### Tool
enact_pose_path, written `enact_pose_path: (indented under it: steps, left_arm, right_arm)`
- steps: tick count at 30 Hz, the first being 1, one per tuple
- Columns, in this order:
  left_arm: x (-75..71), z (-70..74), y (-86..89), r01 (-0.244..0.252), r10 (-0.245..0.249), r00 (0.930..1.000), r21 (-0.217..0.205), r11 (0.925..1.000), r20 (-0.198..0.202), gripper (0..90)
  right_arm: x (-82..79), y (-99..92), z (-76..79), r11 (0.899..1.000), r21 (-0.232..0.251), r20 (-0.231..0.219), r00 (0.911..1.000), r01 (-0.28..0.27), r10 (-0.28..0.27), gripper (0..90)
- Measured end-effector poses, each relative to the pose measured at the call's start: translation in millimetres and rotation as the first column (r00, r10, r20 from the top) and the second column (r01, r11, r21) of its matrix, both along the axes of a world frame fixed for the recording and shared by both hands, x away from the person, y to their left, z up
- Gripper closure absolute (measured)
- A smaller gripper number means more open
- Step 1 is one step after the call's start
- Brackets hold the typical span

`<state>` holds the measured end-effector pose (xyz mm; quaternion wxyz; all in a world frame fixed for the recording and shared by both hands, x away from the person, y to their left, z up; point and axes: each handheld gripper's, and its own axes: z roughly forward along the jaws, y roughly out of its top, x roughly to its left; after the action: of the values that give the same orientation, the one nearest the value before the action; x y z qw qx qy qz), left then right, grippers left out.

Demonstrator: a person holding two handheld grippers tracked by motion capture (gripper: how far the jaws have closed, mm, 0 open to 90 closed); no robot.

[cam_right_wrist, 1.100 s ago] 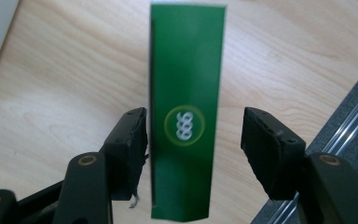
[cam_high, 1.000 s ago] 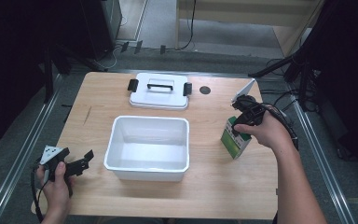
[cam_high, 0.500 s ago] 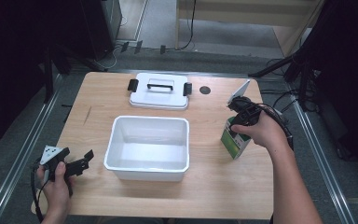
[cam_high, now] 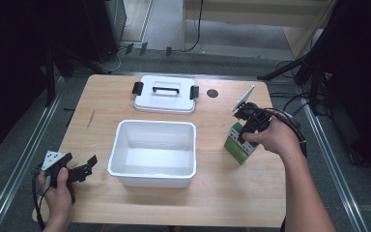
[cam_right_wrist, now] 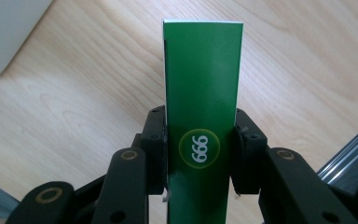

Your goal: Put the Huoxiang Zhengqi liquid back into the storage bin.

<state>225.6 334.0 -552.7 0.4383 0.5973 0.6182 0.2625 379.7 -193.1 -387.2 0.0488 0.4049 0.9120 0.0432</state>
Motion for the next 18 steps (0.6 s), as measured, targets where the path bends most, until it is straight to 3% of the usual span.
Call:
enact_pose_path:
  steps: [3,7,9,10,11,12,15,18]
  left_arm:
    - [-0.1,0.0,-0.2,-0.001,0.001,1.0,0.003,1.0,0.0,0.4]
    - [0.0,0.0,0.0,0.0,-0.001,1.0,0.002,1.0,0.002,0.3]
    - [0.1,-0.1,-0.2,-0.003,0.003,1.0,0.002,1.0,0.003,0.4]
    - [0.0,0.0,-0.2,-0.002,0.002,1.0,0.001,1.0,0.002,0.4]
    - [0.0,0.0,-0.2,-0.002,0.002,1.0,-0.001,1.0,0.002,0.4]
    - [0.1,-0.1,0.0,-0.001,0.001,1.0,0.001,1.0,0.002,0.3]
    - [0.1,0.0,-0.1,-0.001,0.001,1.0,0.0,1.0,0.002,0.3]
    - [0.1,0.1,0.0,0.0,0.0,1.0,0.001,1.0,0.001,0.3]
  right_arm:
    - [-6.5,3.8,6.1,0.995,-0.005,0.03,0.995,-0.095,0.096,64.7]
    - [-15.2,7.9,15.9,0.979,-0.009,0.071,0.9765,-0.203,0.203,64.7]
    - [-18.7,8.1,21.6,0.965,0.0,0.095,0.9602,-0.264,0.263,64.7]
    - [-21.8,7.7,27.8,0.946,0.01,0.125,0.9392,-0.323,0.32,64.7]
    - [-21.8,7.7,27.8,0.946,0.01,0.125,0.9392,-0.323,0.32,64.7]
    - [-23.3,7.5,31.2,0.94,0.013,0.136,0.9322,-0.34,0.335,64.7]
    - [-29.4,9.9,39.3,0.907,-0.001,0.159,0.8951,-0.422,0.417,64.7]
    - [-35.9,13.6,46.6,0.879,-0.01,0.157,0.8676,-0.476,0.472,64.7]
